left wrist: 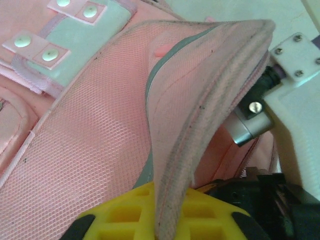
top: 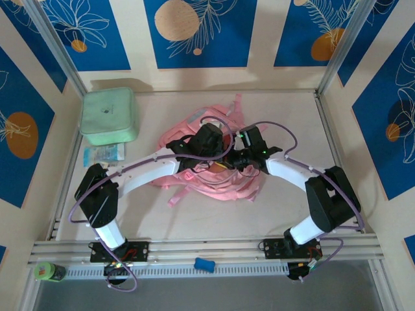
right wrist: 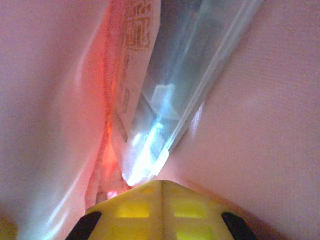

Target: Pack the student bag

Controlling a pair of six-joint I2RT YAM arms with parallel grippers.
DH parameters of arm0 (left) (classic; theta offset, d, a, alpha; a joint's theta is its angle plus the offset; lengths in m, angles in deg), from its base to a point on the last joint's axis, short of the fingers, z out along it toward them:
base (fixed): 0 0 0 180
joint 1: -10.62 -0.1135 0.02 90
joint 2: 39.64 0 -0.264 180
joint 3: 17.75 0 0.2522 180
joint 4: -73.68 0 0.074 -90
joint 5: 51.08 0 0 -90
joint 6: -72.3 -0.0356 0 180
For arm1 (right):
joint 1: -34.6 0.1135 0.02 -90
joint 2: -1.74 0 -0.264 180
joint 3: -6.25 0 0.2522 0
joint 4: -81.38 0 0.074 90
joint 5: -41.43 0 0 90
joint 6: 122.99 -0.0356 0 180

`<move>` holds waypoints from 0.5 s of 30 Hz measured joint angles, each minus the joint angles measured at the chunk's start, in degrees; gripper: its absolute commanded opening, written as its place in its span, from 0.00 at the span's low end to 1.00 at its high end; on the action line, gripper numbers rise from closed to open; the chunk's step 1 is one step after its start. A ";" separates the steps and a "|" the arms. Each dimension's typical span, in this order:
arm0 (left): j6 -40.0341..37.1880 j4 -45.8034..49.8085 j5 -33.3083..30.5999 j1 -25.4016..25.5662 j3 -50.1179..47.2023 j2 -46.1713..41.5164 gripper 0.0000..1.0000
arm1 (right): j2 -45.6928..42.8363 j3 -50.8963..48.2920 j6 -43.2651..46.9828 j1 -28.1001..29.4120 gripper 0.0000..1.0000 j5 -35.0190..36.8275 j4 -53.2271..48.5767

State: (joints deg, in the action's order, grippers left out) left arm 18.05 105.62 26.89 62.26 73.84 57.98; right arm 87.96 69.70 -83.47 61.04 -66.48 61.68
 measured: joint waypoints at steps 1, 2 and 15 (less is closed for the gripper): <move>0.28 -0.70 0.46 0.15 0.00 0.00 0.37 | -1.09 0.02 0.70 -0.31 0.05 0.17 -1.22; 0.35 -1.68 0.92 0.24 -0.17 -0.07 0.42 | -2.58 0.02 1.53 -0.57 0.07 0.63 -3.04; 6.64 -15.78 12.68 -10.97 -22.47 -16.55 0.57 | -16.81 1.60 5.35 8.55 0.41 19.76 -27.82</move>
State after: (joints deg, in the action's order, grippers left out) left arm 24.70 89.84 39.57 51.29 51.37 41.44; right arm 71.15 71.29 -78.12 69.58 -46.72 33.86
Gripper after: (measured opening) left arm 0.574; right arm 0.308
